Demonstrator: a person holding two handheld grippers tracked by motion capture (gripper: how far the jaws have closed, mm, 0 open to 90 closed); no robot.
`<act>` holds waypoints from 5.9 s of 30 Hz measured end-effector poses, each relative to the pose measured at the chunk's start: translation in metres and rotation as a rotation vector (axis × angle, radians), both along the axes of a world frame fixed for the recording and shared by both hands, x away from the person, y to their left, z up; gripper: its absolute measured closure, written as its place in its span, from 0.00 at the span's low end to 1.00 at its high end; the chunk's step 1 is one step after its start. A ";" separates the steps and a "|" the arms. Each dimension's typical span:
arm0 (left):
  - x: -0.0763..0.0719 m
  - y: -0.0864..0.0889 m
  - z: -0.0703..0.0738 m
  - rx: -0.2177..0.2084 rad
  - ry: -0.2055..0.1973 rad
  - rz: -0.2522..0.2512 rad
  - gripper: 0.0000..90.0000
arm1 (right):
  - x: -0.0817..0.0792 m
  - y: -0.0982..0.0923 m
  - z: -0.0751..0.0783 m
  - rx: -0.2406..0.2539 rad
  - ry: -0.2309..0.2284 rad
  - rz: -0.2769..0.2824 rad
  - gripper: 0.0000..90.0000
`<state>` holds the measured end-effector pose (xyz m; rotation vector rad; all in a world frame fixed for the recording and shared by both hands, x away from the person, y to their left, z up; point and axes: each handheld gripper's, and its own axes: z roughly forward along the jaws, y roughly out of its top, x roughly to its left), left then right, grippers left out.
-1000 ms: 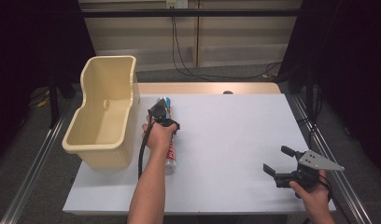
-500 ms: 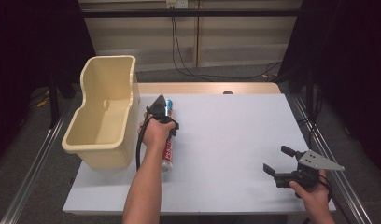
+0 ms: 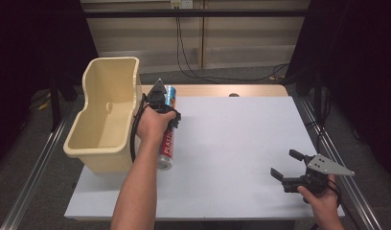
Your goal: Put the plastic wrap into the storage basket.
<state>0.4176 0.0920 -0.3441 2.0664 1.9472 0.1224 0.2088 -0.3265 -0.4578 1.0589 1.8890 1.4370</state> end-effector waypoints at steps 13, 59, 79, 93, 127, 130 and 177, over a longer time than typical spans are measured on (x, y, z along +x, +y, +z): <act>-0.010 0.030 0.055 -0.013 -0.017 0.021 0.36 | 0.000 0.002 0.000 -0.003 -0.001 0.006 0.01; -0.030 0.140 0.049 0.063 0.019 0.085 0.35 | 0.001 0.006 -0.001 -0.014 0.000 0.016 0.01; -0.023 0.123 0.080 0.053 0.027 0.058 0.34 | 0.001 0.006 -0.001 -0.026 0.002 0.019 0.01; -0.028 0.102 0.091 -0.039 -0.070 0.003 0.29 | 0.000 0.006 -0.001 -0.020 0.002 0.016 0.01; -0.041 0.001 0.019 -0.086 0.010 -0.236 0.24 | -0.002 0.008 0.000 -0.029 -0.006 0.020 0.01; -0.042 -0.001 0.008 -0.084 0.023 -0.245 0.23 | -0.002 0.008 0.000 -0.028 -0.005 0.021 0.01; -0.134 0.009 -0.112 -0.048 -0.993 -0.329 0.04 | -0.002 0.010 -0.001 -0.041 -0.004 0.029 0.01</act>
